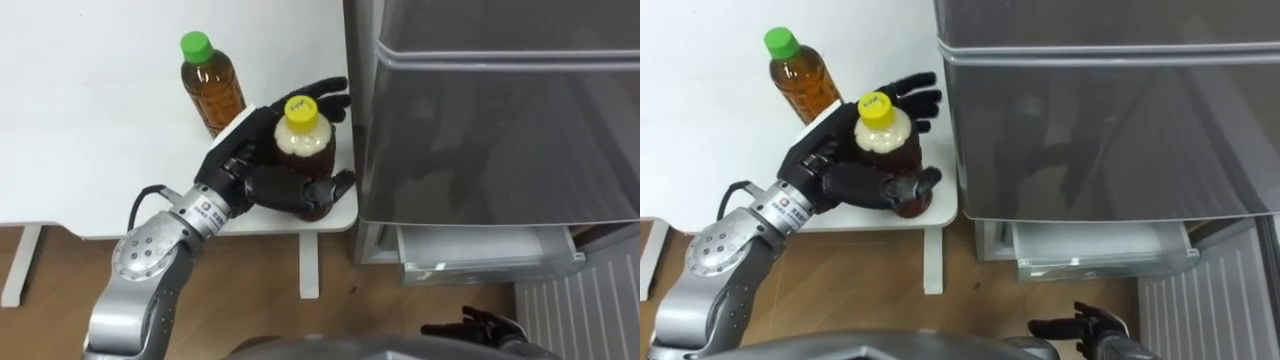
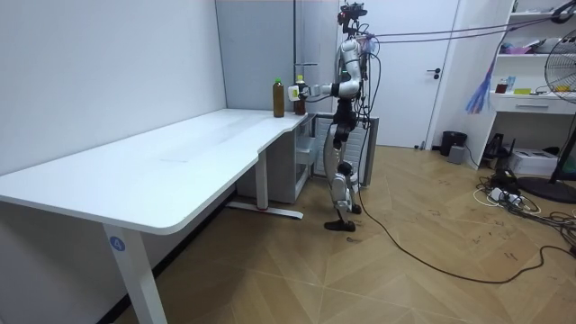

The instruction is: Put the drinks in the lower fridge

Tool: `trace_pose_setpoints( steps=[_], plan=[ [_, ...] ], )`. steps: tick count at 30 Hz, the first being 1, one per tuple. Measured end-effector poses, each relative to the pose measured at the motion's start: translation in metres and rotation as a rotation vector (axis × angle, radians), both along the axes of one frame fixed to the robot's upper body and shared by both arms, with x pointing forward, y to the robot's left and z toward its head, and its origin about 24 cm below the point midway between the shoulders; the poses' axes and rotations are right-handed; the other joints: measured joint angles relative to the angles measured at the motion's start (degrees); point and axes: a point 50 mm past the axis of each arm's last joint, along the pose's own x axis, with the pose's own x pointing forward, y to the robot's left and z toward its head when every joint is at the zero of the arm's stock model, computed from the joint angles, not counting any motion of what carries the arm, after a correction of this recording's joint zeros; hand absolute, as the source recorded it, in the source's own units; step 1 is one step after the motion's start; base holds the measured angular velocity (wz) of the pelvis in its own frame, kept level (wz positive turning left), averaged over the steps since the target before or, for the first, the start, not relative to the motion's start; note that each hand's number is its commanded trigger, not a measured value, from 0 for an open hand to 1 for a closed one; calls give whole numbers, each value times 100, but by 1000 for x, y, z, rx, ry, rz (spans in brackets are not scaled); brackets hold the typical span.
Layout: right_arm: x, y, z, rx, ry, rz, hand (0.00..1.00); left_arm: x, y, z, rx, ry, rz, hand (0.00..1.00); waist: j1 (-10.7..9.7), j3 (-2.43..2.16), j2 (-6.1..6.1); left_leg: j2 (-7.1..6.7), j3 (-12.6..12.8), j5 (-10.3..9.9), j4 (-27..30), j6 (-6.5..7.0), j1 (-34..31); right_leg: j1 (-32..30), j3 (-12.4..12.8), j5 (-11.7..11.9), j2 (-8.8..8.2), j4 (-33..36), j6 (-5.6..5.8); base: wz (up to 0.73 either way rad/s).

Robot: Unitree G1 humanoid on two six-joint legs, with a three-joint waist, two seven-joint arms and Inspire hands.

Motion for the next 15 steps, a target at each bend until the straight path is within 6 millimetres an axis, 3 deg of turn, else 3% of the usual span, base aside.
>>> trace_pose_setpoints(
  steps=[15],
  plan=[
    [1,0,0,4,-1,5,0,-1,-4,-4,-9,16,-19,100,-12,6,-25,22,126,0,-10,0,13,10,63,3,3,0,-4,-2]
  ],
)
